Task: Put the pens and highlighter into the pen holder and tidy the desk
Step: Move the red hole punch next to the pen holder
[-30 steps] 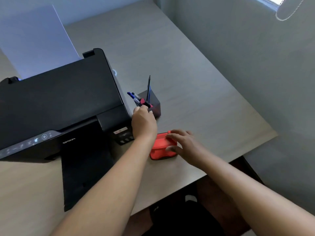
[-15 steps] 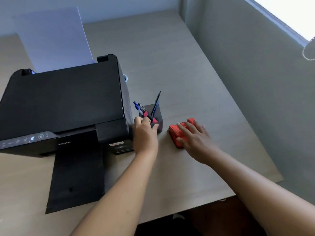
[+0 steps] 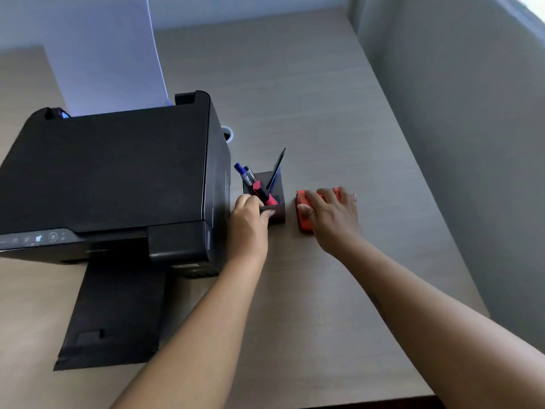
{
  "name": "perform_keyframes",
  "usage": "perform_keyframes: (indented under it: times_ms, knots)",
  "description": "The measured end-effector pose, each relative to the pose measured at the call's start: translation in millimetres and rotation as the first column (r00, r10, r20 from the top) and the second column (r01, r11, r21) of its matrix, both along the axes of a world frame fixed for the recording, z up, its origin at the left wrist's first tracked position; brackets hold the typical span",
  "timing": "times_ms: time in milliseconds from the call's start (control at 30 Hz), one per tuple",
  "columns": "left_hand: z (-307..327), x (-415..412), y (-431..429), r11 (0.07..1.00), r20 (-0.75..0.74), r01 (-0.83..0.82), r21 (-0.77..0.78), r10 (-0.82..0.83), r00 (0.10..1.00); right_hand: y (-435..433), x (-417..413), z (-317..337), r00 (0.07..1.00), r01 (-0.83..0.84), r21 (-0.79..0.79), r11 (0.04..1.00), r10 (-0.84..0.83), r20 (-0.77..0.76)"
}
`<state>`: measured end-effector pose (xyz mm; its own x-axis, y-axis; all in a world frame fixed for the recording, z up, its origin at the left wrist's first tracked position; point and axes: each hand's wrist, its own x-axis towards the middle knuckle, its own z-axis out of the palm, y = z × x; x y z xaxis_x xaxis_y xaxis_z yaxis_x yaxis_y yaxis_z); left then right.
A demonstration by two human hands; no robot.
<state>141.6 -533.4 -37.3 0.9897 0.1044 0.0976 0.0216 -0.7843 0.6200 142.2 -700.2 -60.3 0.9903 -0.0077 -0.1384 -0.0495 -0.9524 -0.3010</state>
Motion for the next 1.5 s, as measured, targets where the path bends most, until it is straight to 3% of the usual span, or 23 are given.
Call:
perform_keyframes:
  times_ms: [300, 567, 767, 933, 1267, 1400, 1500]
  knots:
    - [1.2, 7.8, 3.6, 0.999, -0.022, 0.022, 0.029, -0.022, 1.000, 0.9, 14.4, 0.1, 1.000, -0.013, 0.009, 1.000, 0.013, 0.005]
    - [37.8, 1.5, 8.0, 0.980, 0.036, 0.122, 0.156, -0.129, 0.991, -6.0, 14.5, 32.5, 0.995, 0.041, 0.065, 0.997, -0.034, -0.099]
    - [84.0, 7.3, 42.3, 0.963, 0.179, 0.160, 0.216, -0.200, 0.963, 16.1, 19.1, 99.7, 0.992, 0.006, 0.127, 0.992, -0.022, 0.127]
    - [94.6, -1.1, 121.3, 0.946, 0.277, 0.130, 0.296, -0.216, 0.936, 82.4, 3.8, 132.3, 0.968, -0.089, 0.183, 0.979, 0.041, 0.248]
    - [77.1, -20.7, 316.1, 0.874, -0.051, 0.114, 0.473, -0.103, 0.993, 246.2, -17.1, 123.4, 0.976, -0.171, 0.098, 0.980, 0.155, 0.153]
    - [74.2, -13.9, 351.6, 0.848, -0.065, 0.184, 0.496, -0.175, 0.982, 268.5, -13.9, 110.2, 0.992, -0.099, 0.024, 0.995, 0.097, 0.076]
    - [71.1, -8.5, 365.6, 0.861, -0.050, 0.202, 0.467, -0.202, 0.978, 275.3, -14.6, 104.9, 0.993, -0.057, 0.009, 0.998, 0.056, 0.102]
